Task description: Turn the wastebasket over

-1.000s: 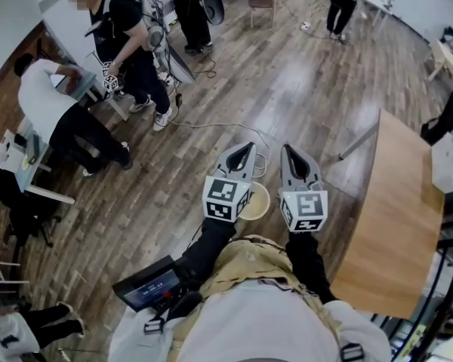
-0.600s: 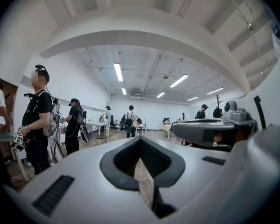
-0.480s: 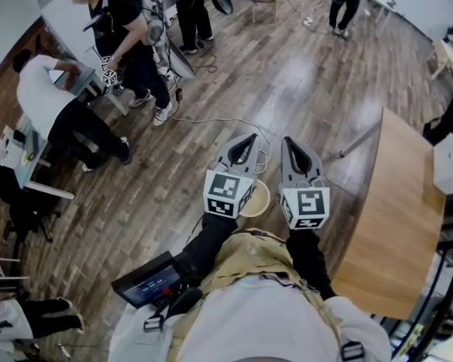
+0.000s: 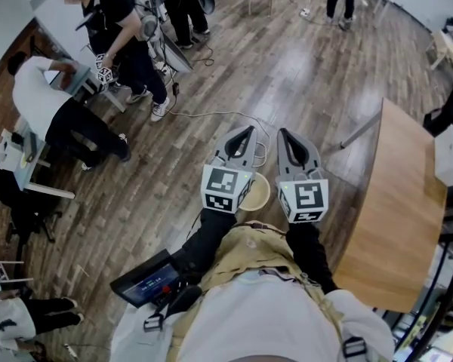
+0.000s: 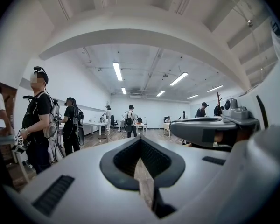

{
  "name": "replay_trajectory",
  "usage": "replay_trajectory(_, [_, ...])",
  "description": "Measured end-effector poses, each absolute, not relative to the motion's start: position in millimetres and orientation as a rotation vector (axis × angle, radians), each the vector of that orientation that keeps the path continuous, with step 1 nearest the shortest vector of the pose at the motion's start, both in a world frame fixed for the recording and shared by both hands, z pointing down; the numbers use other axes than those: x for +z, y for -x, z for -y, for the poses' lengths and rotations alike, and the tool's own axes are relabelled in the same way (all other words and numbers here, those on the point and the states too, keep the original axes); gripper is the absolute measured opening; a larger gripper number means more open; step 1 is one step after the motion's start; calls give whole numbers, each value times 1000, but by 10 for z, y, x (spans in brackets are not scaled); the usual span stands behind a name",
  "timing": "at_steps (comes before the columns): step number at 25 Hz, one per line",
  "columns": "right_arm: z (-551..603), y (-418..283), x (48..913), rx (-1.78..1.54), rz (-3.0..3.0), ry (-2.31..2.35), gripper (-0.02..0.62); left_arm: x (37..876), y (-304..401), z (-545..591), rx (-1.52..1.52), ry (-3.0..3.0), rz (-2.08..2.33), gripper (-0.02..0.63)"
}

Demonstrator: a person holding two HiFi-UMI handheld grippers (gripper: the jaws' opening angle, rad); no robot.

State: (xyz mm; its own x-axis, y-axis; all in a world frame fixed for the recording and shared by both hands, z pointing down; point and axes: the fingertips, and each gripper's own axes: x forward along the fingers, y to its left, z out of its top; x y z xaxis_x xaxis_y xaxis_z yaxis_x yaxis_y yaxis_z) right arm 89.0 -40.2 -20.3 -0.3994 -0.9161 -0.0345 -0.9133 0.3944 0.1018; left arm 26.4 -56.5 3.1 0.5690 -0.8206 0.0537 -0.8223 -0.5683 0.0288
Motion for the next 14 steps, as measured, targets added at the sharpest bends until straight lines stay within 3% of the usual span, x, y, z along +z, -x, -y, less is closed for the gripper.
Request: replay_trajectory(14, [479, -830, -225, -179, 2612, -1667, 20, 22, -315, 656, 97, -2762, 1437, 2])
